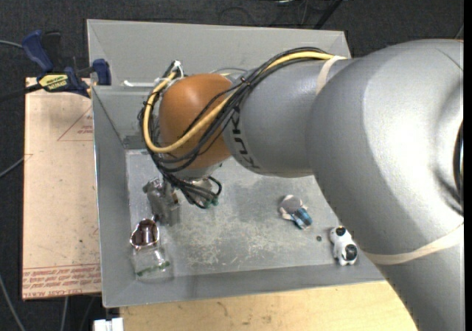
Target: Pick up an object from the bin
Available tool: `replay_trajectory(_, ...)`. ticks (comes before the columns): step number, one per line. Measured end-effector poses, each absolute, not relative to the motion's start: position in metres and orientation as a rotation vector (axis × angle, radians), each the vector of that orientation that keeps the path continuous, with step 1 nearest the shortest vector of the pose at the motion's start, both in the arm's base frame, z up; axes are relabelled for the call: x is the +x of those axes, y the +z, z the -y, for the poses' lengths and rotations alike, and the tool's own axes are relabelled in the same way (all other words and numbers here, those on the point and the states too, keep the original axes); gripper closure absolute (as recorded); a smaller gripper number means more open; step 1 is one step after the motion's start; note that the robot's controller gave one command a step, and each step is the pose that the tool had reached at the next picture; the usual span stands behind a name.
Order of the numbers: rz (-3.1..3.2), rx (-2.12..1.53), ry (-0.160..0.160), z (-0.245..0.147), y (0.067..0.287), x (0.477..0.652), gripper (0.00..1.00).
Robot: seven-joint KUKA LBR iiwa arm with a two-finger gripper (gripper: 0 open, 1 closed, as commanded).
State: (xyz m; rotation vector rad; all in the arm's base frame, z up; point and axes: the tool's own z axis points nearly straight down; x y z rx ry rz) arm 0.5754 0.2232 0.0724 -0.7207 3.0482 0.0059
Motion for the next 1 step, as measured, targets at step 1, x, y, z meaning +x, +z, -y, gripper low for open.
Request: replay_trajectory(1, -3.048, -0.721, 0.006, -0.2232, 0.0723, 0.5754, 1.00)
